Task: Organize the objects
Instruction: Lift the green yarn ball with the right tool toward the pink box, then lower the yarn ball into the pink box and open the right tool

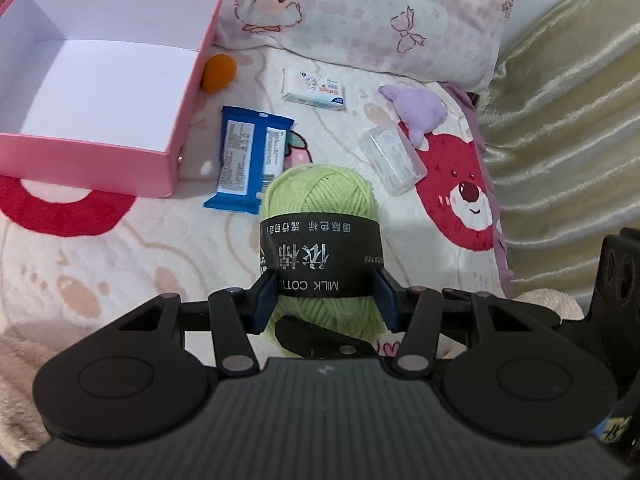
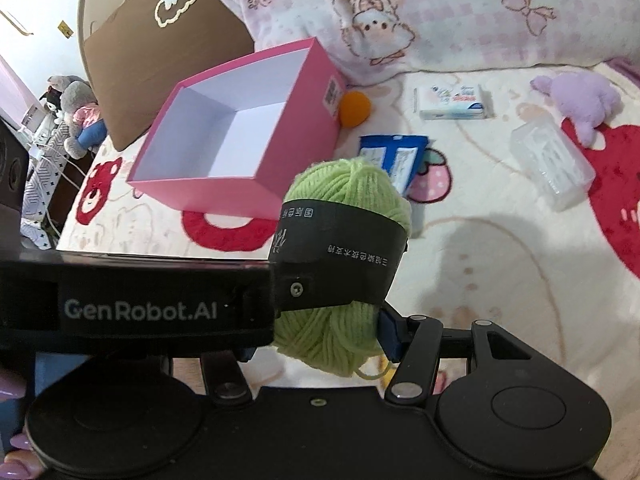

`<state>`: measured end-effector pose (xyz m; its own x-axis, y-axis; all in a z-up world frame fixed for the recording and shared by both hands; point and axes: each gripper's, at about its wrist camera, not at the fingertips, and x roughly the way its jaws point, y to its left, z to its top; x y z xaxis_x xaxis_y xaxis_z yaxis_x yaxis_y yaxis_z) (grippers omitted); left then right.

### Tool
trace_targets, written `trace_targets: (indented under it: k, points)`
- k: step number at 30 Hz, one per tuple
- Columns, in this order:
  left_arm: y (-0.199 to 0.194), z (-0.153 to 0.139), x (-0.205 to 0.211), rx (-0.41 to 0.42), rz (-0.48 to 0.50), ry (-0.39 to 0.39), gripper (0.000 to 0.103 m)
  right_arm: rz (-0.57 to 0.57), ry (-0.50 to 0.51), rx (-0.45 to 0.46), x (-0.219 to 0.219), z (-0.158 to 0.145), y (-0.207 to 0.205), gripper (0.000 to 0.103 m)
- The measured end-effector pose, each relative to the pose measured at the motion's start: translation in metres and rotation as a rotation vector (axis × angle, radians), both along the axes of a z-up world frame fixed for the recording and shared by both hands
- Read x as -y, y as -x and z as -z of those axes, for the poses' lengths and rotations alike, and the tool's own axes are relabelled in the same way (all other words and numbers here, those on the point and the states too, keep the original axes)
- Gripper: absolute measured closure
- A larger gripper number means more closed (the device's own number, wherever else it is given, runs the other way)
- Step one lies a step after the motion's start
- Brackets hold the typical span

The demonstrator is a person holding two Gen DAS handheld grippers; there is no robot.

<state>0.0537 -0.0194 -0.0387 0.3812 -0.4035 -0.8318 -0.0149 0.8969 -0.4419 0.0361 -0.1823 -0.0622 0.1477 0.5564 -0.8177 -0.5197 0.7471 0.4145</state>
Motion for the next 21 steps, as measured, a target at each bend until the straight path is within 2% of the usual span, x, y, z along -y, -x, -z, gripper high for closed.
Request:
trace_targets:
  k: [8, 21]
  points:
    - [0.007, -0.019, -0.022, -0.013, 0.010, -0.023, 0.052, -0.036, -0.037, -0.043, -0.016, -0.013, 0.006, 0.042]
    - [0.013, -0.055, -0.072, 0.030, -0.040, -0.038, 0.052, -0.120, -0.032, 0.027, -0.067, -0.049, 0.013, 0.042]
